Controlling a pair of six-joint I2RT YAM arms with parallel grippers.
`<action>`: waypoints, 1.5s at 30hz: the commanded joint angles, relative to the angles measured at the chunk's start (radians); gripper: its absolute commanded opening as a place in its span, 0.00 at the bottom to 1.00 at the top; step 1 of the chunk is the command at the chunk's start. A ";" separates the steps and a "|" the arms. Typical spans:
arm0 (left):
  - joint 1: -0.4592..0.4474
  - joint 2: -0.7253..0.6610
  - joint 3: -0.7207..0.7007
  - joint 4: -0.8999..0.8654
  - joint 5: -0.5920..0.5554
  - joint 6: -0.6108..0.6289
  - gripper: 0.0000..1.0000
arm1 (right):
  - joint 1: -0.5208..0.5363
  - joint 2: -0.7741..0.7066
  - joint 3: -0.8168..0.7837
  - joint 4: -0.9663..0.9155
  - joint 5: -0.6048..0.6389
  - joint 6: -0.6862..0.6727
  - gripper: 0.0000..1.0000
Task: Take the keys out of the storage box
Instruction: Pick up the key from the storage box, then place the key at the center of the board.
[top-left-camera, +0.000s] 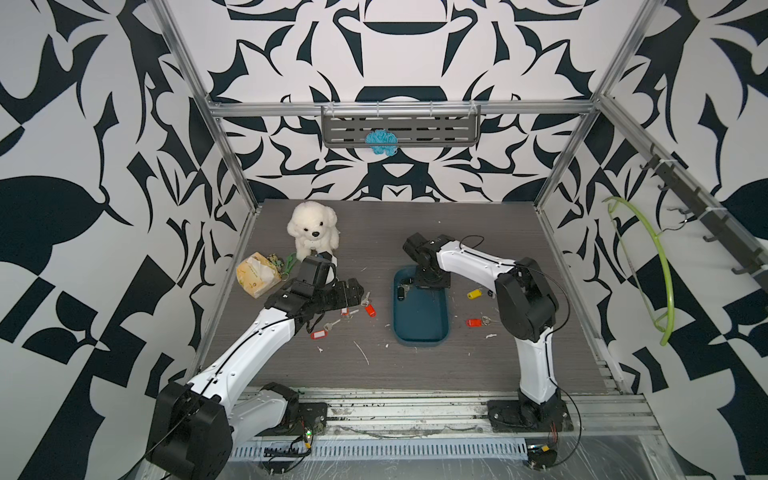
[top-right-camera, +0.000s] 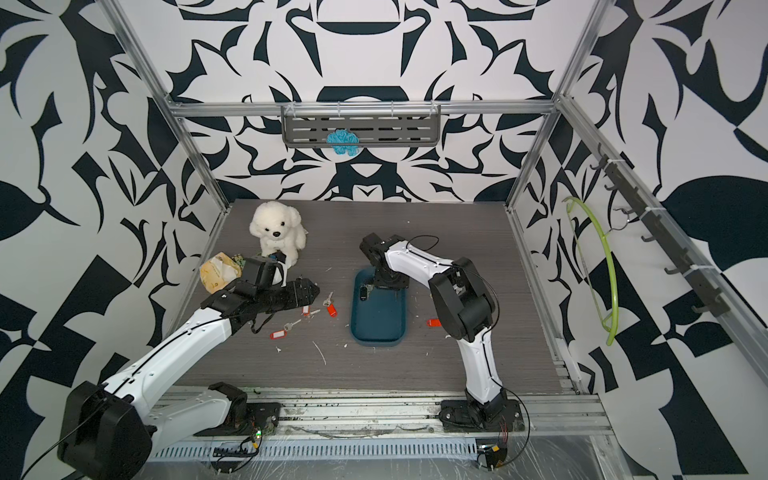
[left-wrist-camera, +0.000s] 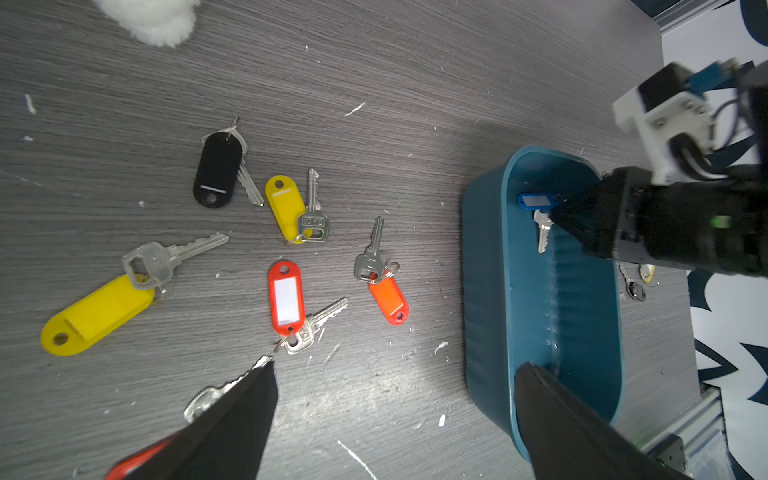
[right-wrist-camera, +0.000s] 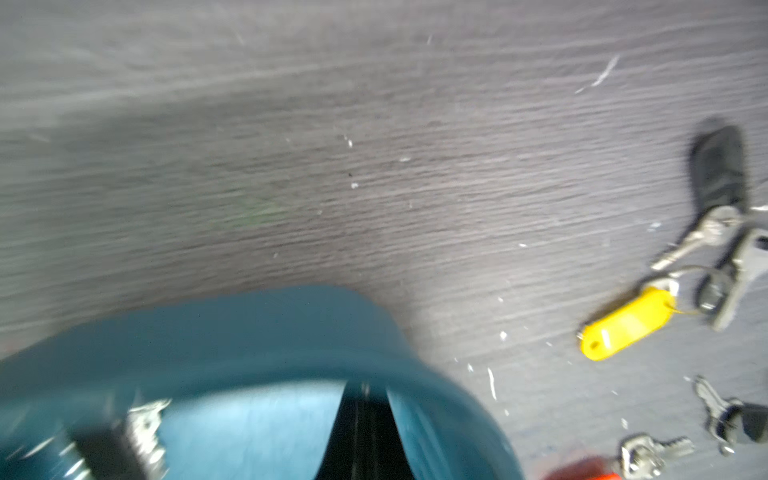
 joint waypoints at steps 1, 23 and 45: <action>-0.004 0.005 -0.011 0.001 0.008 0.013 0.97 | -0.001 -0.090 0.014 -0.052 0.027 -0.014 0.00; -0.010 -0.001 -0.009 -0.004 0.007 0.012 0.97 | -0.186 -0.464 -0.166 -0.100 0.037 -0.105 0.00; -0.024 0.019 -0.001 -0.017 0.002 0.012 0.97 | -0.285 -0.229 -0.195 0.106 -0.122 -0.175 0.36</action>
